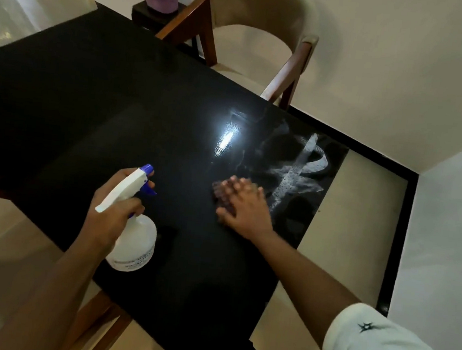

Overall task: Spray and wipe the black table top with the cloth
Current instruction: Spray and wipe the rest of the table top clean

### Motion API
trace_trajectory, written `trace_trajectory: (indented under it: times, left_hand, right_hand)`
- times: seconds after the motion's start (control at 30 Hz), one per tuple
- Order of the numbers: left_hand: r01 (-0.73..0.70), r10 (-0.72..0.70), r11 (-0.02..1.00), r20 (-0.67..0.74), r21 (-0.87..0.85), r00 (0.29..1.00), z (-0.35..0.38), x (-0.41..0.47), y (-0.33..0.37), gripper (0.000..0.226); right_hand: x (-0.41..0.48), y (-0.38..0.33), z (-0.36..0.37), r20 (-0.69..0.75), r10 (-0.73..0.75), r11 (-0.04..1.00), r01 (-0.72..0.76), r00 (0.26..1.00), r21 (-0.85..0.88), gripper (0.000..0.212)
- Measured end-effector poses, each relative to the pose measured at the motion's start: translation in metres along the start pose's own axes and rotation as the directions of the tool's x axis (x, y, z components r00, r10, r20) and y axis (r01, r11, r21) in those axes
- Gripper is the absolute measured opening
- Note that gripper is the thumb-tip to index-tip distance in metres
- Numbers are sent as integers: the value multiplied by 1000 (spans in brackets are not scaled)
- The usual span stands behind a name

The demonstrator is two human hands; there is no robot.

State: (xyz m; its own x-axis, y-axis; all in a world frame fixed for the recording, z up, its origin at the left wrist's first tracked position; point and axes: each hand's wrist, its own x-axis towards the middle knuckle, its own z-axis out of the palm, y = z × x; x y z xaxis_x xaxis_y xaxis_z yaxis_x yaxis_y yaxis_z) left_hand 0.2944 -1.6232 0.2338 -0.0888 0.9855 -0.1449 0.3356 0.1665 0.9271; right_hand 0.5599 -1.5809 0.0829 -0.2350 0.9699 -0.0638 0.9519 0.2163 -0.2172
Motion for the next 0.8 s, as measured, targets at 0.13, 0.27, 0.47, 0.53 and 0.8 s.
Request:
trace_trajectory:
  times: [0.13, 0.27, 0.47, 0.53, 0.8]
  left_hand:
    - [4, -3, 1000, -26, 16, 1000, 13, 5, -10, 56]
    - [22, -26, 999, -123, -31, 992, 21, 8, -22, 57]
    - [-191, 187, 980, -66, -56, 980, 21, 9, -26, 62]
    - [-292, 291, 956, -24, -35, 956, 20, 6, -31, 49]
    - [-336, 338, 940, 14, -64, 941, 19, 11, -43, 51]
  right_hand:
    - [12, 21, -12, 48, 151, 988, -151, 987, -10, 82]
    - [-17, -12, 1, 64, -50, 999, 49, 997, 22, 78]
    - [-40, -25, 14, 112, -384, 921, 389, 916, -17, 74]
    - [-30, -15, 12, 71, -369, 926, 373, 927, -54, 75]
    - [27, 27, -14, -11, 250, 968, -250, 968, -2, 81]
